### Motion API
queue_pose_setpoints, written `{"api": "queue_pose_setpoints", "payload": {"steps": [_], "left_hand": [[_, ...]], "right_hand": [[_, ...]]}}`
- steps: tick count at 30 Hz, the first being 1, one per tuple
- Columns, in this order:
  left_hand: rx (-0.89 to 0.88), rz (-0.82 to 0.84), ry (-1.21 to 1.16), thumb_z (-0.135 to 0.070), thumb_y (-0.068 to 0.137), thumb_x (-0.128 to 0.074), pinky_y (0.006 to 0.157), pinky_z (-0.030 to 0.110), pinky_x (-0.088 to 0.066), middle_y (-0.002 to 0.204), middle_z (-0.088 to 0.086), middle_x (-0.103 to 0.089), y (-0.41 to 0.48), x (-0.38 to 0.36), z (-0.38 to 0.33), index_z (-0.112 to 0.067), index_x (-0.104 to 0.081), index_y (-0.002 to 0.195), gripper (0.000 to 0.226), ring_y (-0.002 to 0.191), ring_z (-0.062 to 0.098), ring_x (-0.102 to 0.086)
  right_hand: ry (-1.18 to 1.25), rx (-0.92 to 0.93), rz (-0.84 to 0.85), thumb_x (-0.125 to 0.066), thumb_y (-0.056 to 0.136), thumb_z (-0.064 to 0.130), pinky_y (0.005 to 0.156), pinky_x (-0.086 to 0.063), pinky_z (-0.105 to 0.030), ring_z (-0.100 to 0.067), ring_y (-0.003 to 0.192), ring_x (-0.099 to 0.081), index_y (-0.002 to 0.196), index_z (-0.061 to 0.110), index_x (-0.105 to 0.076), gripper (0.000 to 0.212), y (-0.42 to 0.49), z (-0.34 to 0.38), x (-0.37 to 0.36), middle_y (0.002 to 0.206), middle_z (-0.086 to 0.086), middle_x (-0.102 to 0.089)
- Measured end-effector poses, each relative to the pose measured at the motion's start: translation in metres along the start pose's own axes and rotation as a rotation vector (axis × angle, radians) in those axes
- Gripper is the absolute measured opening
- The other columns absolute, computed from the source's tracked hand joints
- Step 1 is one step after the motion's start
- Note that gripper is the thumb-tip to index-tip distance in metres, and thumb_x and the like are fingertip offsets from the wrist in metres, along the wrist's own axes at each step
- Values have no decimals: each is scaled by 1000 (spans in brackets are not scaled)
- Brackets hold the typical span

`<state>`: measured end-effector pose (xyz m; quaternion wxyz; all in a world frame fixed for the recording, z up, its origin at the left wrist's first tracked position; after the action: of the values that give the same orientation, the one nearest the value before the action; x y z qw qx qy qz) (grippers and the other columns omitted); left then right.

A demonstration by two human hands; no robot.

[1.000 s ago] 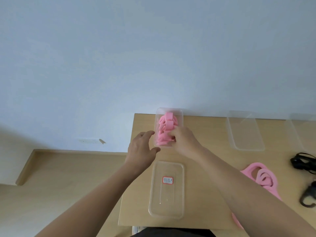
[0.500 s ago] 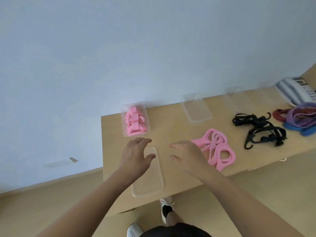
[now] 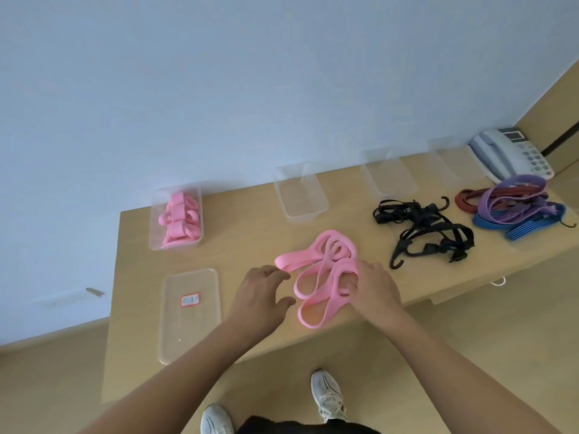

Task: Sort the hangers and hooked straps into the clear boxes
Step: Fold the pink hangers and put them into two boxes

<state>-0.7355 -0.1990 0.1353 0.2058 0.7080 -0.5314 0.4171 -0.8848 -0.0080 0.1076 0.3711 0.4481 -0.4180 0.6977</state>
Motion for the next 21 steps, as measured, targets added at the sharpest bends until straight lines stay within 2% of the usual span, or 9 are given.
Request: {"api": "queue_pose_setpoints", "payload": {"steps": [2, 6, 9, 11, 13, 14, 16, 18, 21], "left_hand": [[27, 4, -1, -32, 90, -77, 103, 27, -34, 139, 3, -63, 4, -13, -21, -18, -67, 135, 48, 132, 26, -51], [130, -22, -16, -31, 92, -76, 98, 25, -34, 137, 4, -65, 11, -30, -53, -15, -67, 135, 47, 128, 26, -54], [228, -48, -39, -34, 93, -73, 96, 27, -36, 138, 5, -64, 13, -34, -71, -16, -61, 141, 53, 127, 26, -55], [299, -54, -122, -34, 92, -74, 96, 31, -45, 136, 5, -65, 16, -33, -80, -16, -59, 142, 56, 122, 25, -59], [353, -57, -187, -34, 90, -76, 99, 38, -50, 136, 4, -65, 21, -32, -87, -15, -56, 144, 60, 120, 23, -61], [375, -60, -209, -34, 89, -77, 101, 39, -51, 135, 2, -65, 22, -31, -90, -16, -55, 145, 63, 121, 22, -61], [416, -71, -316, -34, 85, -81, 101, 39, -52, 131, -5, -66, 25, -26, -93, -21, -54, 144, 66, 120, 17, -61], [458, -63, -529, -30, 86, -82, 98, 35, -54, 122, -10, -70, 29, -20, -93, -23, -59, 137, 57, 115, 11, -65], [438, -16, -760, -18, 91, -78, 95, 38, -57, 106, -3, -80, 34, -6, -93, -19, -74, 116, 26, 103, 16, -74]], "right_hand": [[52, 34, -7, -59, 92, 14, 70, -39, -31, -21, 82, -48, 118, 16, -54, 27, 12, -10, -1, 99, -1, -48], [182, 175, -6, -59, 88, 6, 67, -39, -30, -23, 81, -55, 102, 12, -62, 16, 30, -18, 6, 96, -4, -61], [361, 356, -39, -61, 87, -1, 73, -39, -28, -25, 85, -57, 93, 8, -70, 15, 36, -16, 22, 95, -2, -53], [448, 497, -53, -60, 84, -8, 73, -39, -21, -18, 83, -55, 87, 6, -71, 18, 37, -11, 36, 94, 1, -50], [554, 538, -13, -59, 85, -9, 72, -38, -11, -3, 78, -53, 89, 9, -70, 21, 36, -6, 51, 92, 7, -50], [623, 537, -2, -61, 86, -7, 71, -39, -10, -2, 76, -54, 90, 11, -70, 20, 36, -3, 58, 89, 10, -52], [773, 528, 12, -65, 86, -3, 72, -47, -20, -6, 75, -57, 90, 14, -70, 19, 34, 3, 74, 84, 9, -60], [933, 517, 61, -66, 85, -4, 73, -52, -26, -13, 77, -60, 92, 19, -71, 25, 34, 10, 93, 86, 1, -67], [1091, 549, 95, -67, 86, -5, 76, -53, -21, -7, 80, -63, 97, 27, -72, 34, 33, 23, 122, 91, 2, -72]]}}
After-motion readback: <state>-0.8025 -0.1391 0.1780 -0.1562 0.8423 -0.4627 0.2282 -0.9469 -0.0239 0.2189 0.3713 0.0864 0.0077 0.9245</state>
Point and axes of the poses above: each hand's wrist, its own y-axis towards the middle knuckle, its own x-axis out of the back of the hand, z = x × y, the point moved 2 cm from there along y, towards the middle knuckle
